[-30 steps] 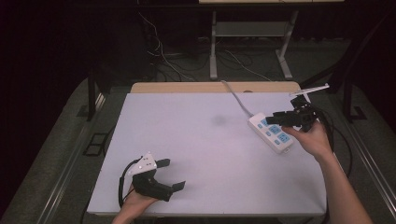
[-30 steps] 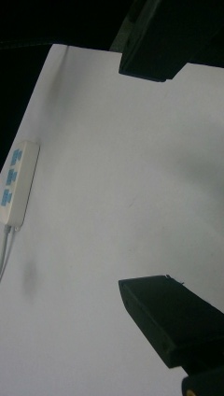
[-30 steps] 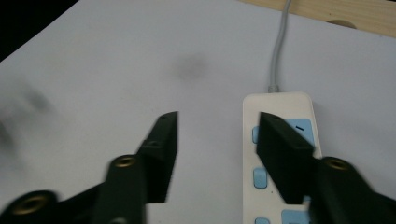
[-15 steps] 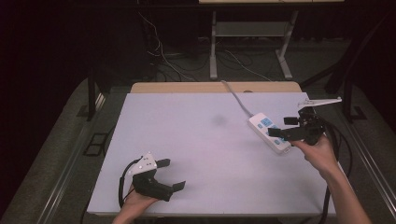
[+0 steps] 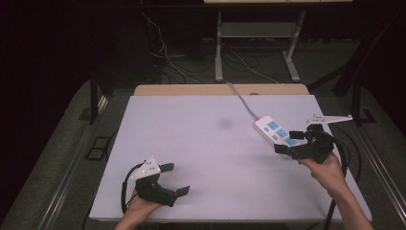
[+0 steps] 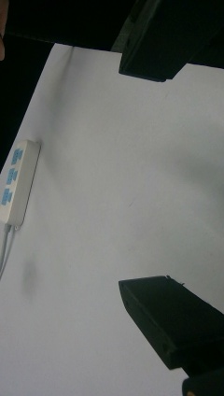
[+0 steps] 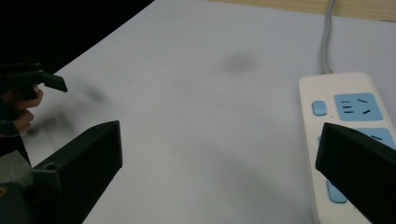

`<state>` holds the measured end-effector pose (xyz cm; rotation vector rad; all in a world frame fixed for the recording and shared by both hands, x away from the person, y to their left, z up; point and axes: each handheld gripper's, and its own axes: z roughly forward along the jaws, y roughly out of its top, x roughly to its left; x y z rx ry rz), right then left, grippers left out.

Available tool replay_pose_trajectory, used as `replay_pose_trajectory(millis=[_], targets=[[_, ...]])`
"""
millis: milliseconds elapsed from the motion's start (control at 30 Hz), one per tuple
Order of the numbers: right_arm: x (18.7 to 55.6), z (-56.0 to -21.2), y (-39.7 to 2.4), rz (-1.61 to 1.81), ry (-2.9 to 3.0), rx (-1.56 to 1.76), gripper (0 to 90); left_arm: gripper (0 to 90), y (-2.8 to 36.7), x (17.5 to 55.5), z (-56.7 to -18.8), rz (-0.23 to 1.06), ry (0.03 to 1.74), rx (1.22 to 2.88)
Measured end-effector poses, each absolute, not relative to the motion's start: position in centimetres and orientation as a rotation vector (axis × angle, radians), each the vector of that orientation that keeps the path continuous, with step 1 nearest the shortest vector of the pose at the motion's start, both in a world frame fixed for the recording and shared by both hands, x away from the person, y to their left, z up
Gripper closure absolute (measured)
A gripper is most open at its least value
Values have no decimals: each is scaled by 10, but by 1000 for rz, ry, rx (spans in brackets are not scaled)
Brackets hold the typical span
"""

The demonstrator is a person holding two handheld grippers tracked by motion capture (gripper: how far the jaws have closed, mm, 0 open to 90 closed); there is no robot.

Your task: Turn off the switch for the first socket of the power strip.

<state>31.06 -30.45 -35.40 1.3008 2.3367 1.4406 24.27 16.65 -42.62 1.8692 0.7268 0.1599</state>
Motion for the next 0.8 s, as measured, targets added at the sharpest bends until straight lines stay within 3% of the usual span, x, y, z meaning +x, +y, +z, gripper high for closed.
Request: replay_pose_trajectory(millis=[800], targets=[[269, -388, -299, 1494, 2374, 1267, 3, 0, 167, 243, -426, 155, 725, 1874]])
